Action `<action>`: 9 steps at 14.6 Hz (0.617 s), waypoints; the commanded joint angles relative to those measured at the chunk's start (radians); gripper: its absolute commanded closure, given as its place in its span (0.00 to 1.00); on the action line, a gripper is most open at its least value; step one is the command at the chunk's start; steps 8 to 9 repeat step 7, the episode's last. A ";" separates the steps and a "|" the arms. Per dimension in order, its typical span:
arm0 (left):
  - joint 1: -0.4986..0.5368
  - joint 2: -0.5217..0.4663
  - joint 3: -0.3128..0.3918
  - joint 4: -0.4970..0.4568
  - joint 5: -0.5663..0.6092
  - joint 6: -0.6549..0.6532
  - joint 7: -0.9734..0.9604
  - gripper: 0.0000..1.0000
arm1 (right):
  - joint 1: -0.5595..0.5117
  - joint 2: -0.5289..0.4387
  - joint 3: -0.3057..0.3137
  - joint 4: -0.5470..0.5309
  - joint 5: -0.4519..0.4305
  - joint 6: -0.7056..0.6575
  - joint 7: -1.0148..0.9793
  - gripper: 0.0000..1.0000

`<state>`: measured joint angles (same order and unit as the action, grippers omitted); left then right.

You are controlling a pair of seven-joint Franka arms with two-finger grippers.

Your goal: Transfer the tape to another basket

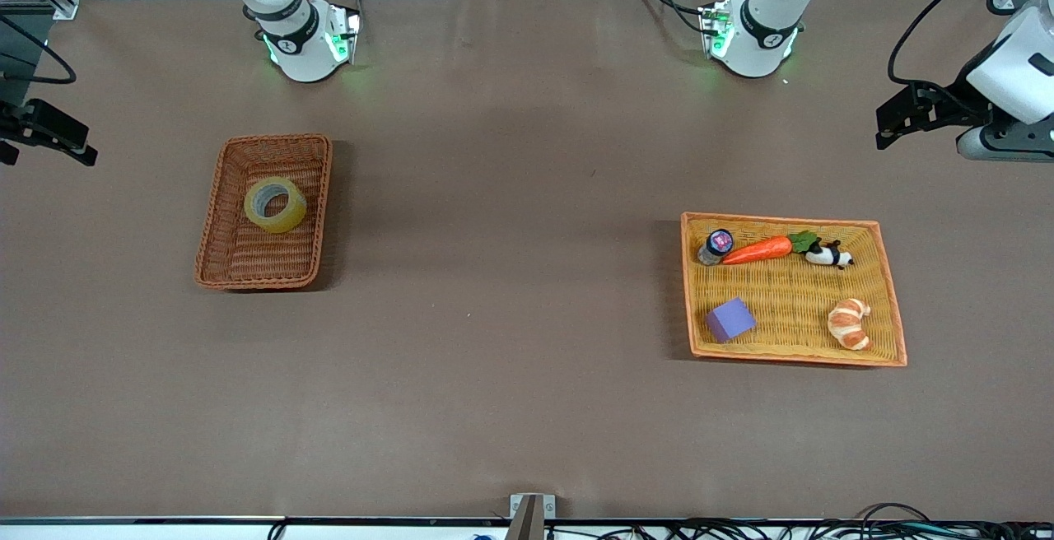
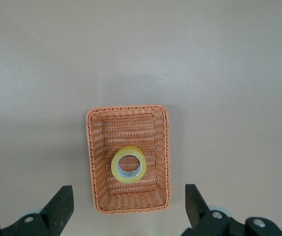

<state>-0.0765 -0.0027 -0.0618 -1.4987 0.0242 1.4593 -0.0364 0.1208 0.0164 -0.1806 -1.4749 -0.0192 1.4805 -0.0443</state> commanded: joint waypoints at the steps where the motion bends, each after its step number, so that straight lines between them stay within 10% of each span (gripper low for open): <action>1: -0.002 -0.010 -0.001 -0.006 -0.007 0.006 0.018 0.00 | -0.020 0.005 0.018 0.001 0.013 0.009 0.012 0.00; 9: -0.002 -0.010 -0.001 -0.005 -0.010 0.003 0.013 0.00 | -0.013 0.004 0.018 -0.004 0.010 0.007 0.011 0.00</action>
